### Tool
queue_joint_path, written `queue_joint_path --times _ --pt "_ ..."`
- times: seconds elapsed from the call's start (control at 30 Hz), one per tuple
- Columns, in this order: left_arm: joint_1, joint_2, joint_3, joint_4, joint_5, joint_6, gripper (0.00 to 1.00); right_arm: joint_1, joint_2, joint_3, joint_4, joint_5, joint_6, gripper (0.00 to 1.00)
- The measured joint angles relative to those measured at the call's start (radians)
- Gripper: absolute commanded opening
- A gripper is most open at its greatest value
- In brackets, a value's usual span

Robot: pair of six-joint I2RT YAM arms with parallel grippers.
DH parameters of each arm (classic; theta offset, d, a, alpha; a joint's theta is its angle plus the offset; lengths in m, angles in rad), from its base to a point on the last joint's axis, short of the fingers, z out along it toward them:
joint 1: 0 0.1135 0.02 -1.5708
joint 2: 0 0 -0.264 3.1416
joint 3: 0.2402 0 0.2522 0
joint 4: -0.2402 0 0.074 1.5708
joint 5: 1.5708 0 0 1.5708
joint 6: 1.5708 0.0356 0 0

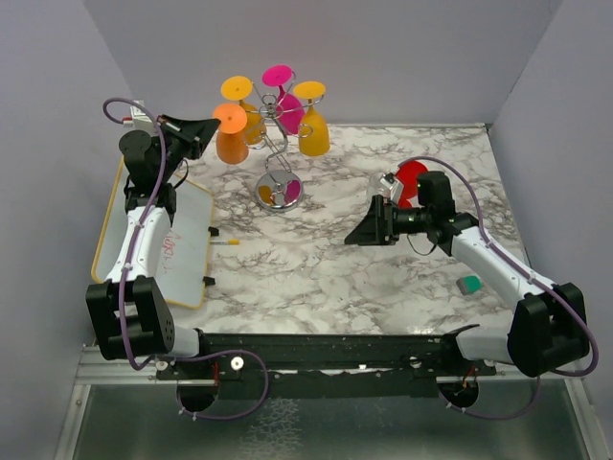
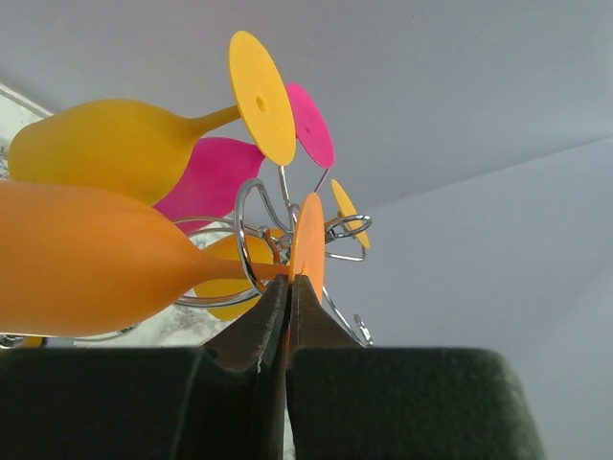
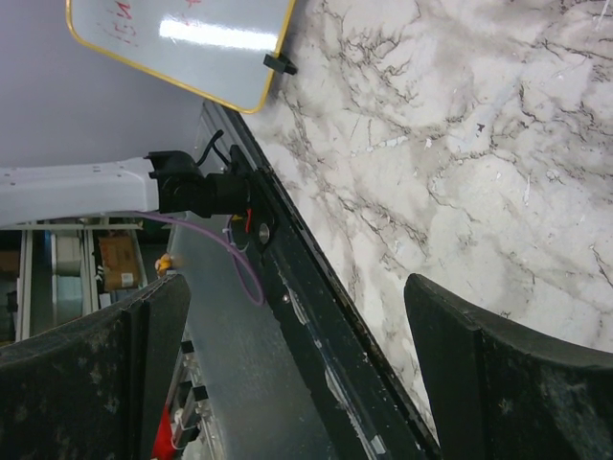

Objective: Take the wine glass off the wine glass rack
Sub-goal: Pick up the wine glass from the wine rack.

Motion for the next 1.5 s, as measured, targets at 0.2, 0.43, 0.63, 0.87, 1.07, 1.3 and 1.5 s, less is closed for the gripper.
queue_joint_path --times 0.2,0.43,0.63,0.87,1.07,1.3,1.5 --pt "0.002 0.0 0.0 0.0 -0.014 -0.079 0.0 0.0 0.0 0.0 -0.01 0.014 0.0 1.0" --pt "0.004 -0.035 -0.006 0.0 -0.117 -0.148 0.0 0.0 0.0 0.0 -0.011 0.018 0.0 1.0" --pt "0.005 -0.049 -0.006 0.008 -0.178 -0.187 0.0 0.0 0.0 0.0 -0.011 0.021 0.0 1.0" --pt "0.005 -0.036 -0.004 0.007 -0.19 -0.197 0.0 0.0 0.0 0.0 -0.011 0.032 0.001 1.0" --pt "0.005 -0.018 0.009 0.006 -0.198 -0.201 0.0 0.0 0.011 0.0 -0.011 0.038 0.004 1.0" --pt "-0.014 0.005 0.035 0.002 -0.211 -0.192 0.0 0.0 0.022 0.0 -0.01 0.041 0.015 1.0" --pt "-0.05 0.005 0.045 -0.033 -0.254 -0.148 0.0 0.0 0.032 0.0 -0.011 0.042 0.019 1.0"
